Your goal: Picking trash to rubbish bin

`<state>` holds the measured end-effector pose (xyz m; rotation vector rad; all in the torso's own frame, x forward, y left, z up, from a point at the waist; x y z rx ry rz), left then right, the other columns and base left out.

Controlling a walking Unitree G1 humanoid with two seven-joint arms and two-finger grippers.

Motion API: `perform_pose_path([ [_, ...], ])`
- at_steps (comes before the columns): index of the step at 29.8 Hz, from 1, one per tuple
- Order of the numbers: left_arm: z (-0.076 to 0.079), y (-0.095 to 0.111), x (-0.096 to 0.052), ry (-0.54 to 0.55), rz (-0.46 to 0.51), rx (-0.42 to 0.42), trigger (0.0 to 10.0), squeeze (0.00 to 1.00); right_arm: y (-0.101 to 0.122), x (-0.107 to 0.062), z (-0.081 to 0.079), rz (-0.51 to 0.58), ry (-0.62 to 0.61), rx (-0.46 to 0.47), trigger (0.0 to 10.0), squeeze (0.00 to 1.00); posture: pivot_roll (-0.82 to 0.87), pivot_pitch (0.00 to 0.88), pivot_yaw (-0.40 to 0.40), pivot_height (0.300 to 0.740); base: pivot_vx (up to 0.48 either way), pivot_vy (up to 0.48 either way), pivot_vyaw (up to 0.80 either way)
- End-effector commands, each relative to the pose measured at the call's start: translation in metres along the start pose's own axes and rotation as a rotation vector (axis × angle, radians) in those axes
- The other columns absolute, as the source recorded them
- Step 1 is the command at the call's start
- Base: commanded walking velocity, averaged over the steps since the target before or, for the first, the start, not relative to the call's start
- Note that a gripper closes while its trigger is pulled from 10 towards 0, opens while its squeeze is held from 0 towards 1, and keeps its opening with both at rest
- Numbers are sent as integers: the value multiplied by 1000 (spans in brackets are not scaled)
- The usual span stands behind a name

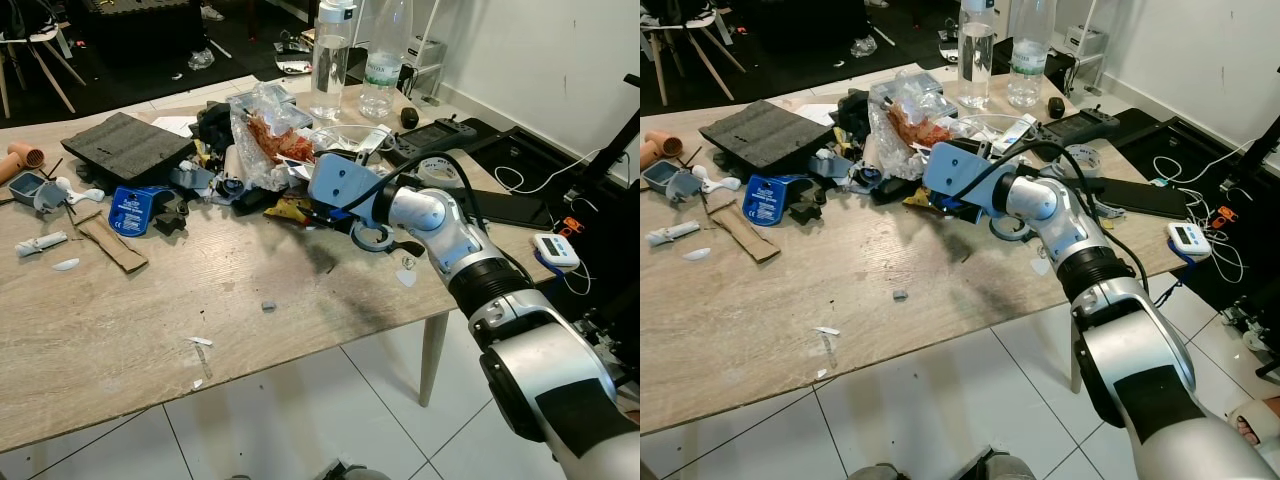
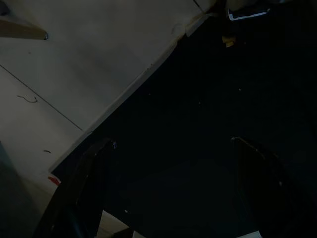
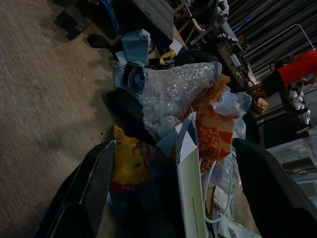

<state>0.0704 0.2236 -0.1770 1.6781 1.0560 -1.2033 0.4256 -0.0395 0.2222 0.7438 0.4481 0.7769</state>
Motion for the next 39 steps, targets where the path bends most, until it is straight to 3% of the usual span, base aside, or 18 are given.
perform_pose_path([
  [1,1,-9,0,-4,-21,6,10000,0,-1,1,-6,-8,20,-12,10000,0,-20,80,-9,740,0,0,0],
  [13,2,-13,-1,-7,-27,2,10000,0,-12,2,-19,-39,46,-16,10000,0,-2,103,-13,740,0,0,0],
  [27,3,-40,-4,-4,-75,-4,10000,0,-26,0,-6,-104,-62,-84,10000,0,37,170,-4,740,0,0,0],
  [30,2,-56,-7,-1,-102,-3,10000,0,-22,0,5,-101,-99,-122,10000,0,53,196,5,740,0,0,0],
  [33,2,-59,-7,-1,-106,-2,10000,0,-21,0,7,-103,-105,-128,10000,0,53,196,5,740,0,0,0],
  [38,-1,-70,-9,3,-118,8,10000,0,-9,-8,41,-94,-213,-189,10000,0,69,226,26,740,0,0,0],
  [39,-1,-70,-9,3,-118,8,10000,0,-9,-8,41,-94,-213,-189,10000,0,69,226,26,740,0,0,0],
])
Point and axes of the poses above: a point about 5 cm out from each wrist's last joint towards the gripper, its own x axis pointing out of the wrist towards the gripper, its own y axis along the axis of the wrist's last joint, z = x × y, the point moved 6 cm from there along x, pointing out of the wrist towards the gripper, and after that the axes turned 10 degrees about x, right-handed, at the moved point
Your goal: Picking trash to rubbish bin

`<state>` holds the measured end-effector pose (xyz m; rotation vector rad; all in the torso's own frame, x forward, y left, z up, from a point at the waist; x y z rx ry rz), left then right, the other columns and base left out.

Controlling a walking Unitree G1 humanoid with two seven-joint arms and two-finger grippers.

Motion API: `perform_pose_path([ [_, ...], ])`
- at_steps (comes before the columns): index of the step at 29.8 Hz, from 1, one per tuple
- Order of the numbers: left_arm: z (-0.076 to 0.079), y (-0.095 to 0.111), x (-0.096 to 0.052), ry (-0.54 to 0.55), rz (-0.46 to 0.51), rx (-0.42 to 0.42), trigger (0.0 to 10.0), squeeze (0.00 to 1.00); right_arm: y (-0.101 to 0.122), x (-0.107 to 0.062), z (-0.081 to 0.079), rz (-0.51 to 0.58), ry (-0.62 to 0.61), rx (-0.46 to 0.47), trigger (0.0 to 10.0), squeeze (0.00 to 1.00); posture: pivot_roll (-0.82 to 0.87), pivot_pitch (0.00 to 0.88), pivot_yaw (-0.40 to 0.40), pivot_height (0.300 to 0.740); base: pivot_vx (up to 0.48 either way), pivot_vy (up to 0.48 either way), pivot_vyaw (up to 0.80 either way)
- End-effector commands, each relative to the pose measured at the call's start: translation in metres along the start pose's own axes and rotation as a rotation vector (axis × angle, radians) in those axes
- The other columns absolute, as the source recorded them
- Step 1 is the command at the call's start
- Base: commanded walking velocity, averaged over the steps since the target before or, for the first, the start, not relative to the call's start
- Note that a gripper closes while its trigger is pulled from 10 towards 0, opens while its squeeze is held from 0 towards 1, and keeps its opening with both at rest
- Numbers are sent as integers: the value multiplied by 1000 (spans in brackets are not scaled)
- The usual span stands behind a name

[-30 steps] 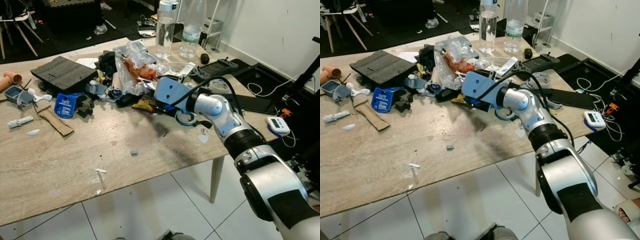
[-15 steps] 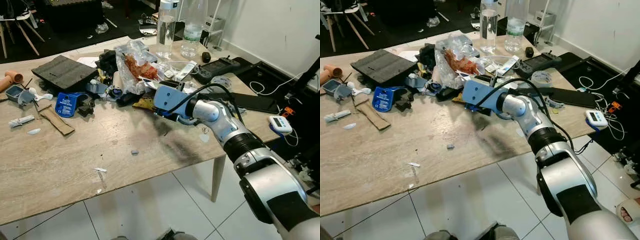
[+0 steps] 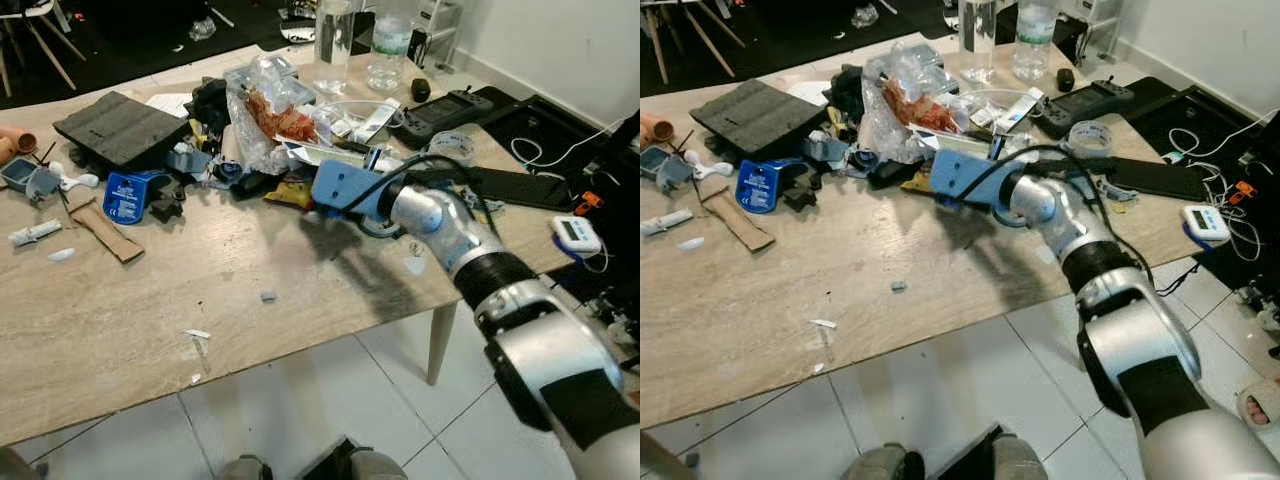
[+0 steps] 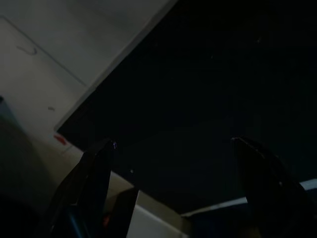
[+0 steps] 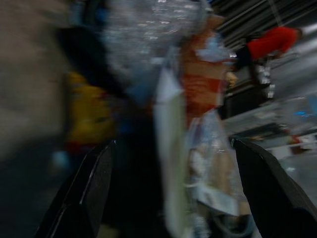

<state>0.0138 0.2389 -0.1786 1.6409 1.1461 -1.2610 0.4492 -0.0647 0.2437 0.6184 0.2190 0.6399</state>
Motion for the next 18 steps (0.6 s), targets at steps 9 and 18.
perform_pose_path([
  [9,-16,3,0,28,18,29,10000,0,-7,-3,14,-24,-56,-5,10000,0,72,250,47,740,0,0,0],
  [18,-23,3,0,36,27,57,10000,0,-2,-3,24,-2,-99,23,0,0,74,252,66,740,0,0,0],
])
Point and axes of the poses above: a point about 5 cm out from each wrist's last joint towards the gripper, its own x axis pointing out of the wrist towards the gripper, its own y axis along the axis of the wrist's last joint, z = x × y, the point moved 6 cm from there along x, pointing out of the wrist towards the gripper, and after that the axes turned 10 degrees about x, right-handed, at the moved point
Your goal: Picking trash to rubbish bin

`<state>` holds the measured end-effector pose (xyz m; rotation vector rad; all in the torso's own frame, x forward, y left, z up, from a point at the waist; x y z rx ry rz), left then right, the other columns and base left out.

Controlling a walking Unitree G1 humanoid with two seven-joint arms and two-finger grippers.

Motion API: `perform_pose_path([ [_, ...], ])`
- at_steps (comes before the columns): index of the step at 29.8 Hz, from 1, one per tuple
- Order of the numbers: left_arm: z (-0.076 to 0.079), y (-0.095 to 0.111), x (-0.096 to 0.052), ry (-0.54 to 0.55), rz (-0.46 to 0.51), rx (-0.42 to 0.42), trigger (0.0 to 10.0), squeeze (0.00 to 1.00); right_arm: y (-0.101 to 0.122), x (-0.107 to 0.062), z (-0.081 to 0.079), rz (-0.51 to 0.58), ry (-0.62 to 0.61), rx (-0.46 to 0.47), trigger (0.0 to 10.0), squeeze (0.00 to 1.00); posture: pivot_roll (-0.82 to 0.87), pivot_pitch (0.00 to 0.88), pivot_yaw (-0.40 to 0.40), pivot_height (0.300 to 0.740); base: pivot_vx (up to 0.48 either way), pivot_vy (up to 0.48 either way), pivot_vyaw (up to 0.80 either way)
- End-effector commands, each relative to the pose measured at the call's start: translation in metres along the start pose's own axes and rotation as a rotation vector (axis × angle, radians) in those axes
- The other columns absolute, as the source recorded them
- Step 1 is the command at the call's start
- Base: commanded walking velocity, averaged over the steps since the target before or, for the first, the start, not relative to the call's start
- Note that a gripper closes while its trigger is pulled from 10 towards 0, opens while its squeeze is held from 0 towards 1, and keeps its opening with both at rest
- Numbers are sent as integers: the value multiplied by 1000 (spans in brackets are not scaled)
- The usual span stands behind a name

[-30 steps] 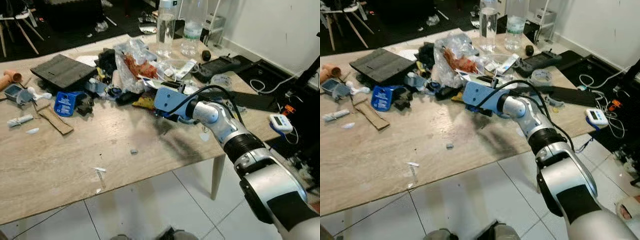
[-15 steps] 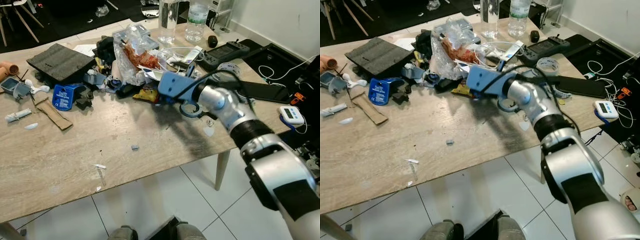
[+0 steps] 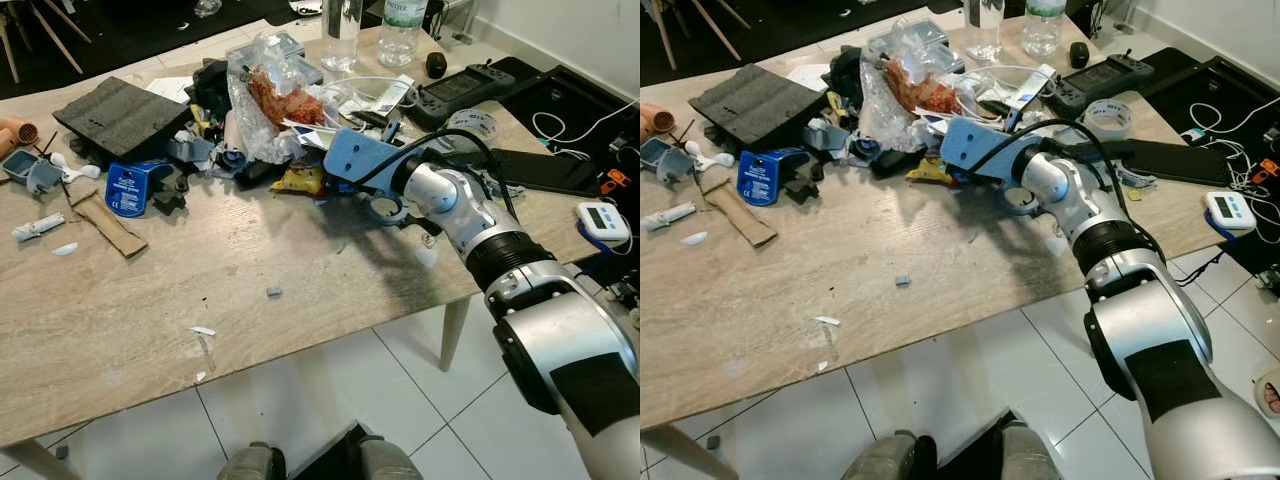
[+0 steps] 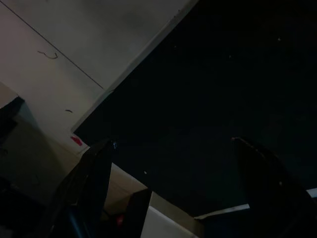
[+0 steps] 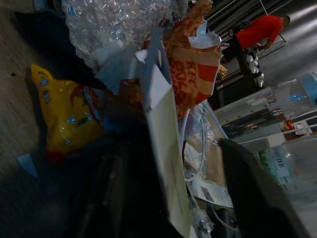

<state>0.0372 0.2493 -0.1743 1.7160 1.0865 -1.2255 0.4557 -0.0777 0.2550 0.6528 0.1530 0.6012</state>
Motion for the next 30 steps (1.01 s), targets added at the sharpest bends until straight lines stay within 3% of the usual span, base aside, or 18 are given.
perform_pose_path([
  [1,-6,-17,-2,5,-38,24,10000,0,3,0,7,12,-23,12,0,0,74,252,66,740,0,0,0],
  [9,-6,-12,-1,6,-32,28,10000,0,9,1,14,38,-43,12,0,0,62,227,61,740,0,0,0],
  [21,-9,13,2,9,11,19,10000,0,48,3,39,189,-123,38,0,0,33,167,50,740,0,0,0],
  [24,-11,22,3,10,21,18,10000,0,75,2,51,302,-141,93,0,0,15,140,49,740,0,0,0],
  [25,-11,24,3,10,23,18,10000,0,84,1,53,345,-136,150,0,0,7,128,46,740,0,0,0],
  [28,-10,27,3,9,25,18,10000,0,93,1,53,388,-119,208,0,0,3,122,44,740,0,0,0],
  [29,-9,30,3,5,29,17,10000,0,110,-2,49,478,-62,323,0,0,-3,112,39,740,0,0,0],
  [30,-9,30,3,5,29,17,10000,0,110,-2,49,478,-62,323,0,0,-3,112,39,740,0,0,0],
])
Point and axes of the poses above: a point about 5 cm out from each wrist's last joint towards the gripper, its own x axis pointing out of the wrist towards the gripper, its own y axis along the axis of the wrist's last joint, z = x × y, the point moved 6 cm from there along x, pointing out of the wrist towards the gripper, and after that the axes turned 10 degrees about x, right-handed, at the moved point
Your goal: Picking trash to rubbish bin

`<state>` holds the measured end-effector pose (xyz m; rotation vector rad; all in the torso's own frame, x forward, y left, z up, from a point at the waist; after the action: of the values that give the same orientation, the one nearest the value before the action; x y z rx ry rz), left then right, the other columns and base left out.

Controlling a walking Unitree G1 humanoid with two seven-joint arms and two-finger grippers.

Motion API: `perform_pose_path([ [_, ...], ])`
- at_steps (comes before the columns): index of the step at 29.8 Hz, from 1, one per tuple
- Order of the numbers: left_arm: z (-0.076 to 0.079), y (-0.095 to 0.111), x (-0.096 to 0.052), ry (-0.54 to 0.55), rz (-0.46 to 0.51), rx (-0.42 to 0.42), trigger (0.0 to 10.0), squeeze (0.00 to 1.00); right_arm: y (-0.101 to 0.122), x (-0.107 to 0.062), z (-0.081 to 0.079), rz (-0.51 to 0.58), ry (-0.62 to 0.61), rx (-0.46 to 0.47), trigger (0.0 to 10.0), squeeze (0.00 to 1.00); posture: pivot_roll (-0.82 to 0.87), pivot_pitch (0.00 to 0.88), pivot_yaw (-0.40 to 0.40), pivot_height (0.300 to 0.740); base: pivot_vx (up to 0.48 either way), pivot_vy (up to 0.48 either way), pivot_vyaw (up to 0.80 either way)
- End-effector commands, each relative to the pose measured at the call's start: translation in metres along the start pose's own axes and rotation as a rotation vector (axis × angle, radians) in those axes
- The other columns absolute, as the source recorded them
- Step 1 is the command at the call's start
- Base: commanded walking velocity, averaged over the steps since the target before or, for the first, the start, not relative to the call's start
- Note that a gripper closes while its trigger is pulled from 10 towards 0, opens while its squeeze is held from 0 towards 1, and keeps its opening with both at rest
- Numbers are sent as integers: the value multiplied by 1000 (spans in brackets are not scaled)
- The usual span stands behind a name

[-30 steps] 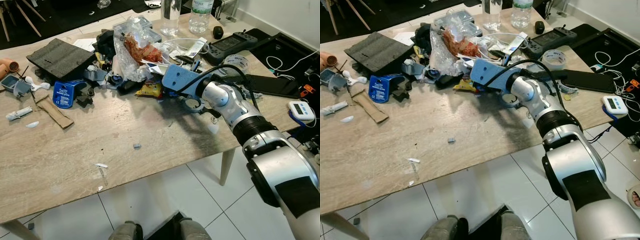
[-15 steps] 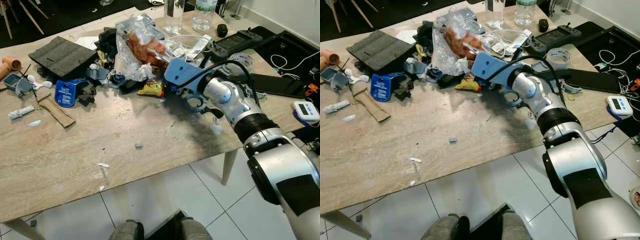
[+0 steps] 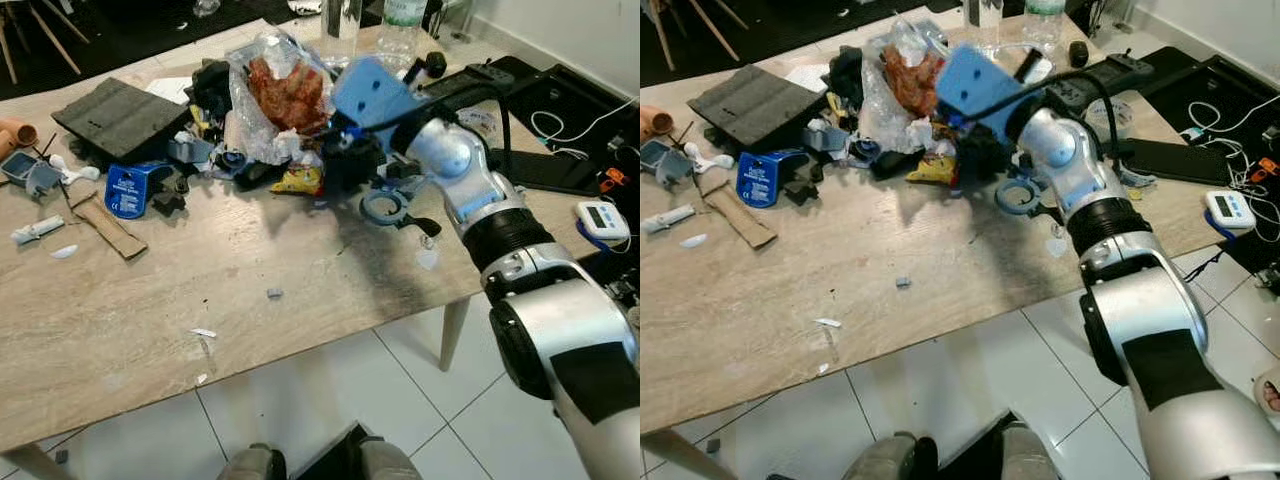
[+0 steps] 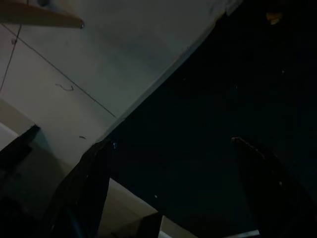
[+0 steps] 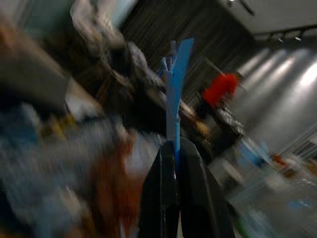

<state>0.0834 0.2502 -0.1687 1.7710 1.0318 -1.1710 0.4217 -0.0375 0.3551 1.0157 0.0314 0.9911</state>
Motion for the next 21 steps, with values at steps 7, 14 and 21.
perform_pose_path([
  [7,15,-3,0,-33,-26,-4,10000,0,27,1,-35,159,173,335,0,0,-9,90,25,740,0,0,0],
  [14,17,-4,0,-32,-33,-15,10000,0,30,-2,-47,210,214,520,0,0,-1,80,20,740,0,0,0],
  [21,17,-10,-1,-27,-48,-41,10000,0,56,-33,-82,334,480,809,3333,0,9,69,12,740,0,0,0],
])
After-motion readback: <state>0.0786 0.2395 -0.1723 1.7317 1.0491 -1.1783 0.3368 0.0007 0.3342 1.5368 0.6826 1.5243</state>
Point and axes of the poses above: a point about 5 cm out from each wrist's last joint towards the gripper, its own x axis pointing out of the wrist towards the gripper, its own y axis along the axis of the wrist's last joint, z = x × y, the point moved 6 cm from there along x, pointing out of the wrist towards the gripper, and after that the axes turned 10 degrees about x, right-handed, at the moved point
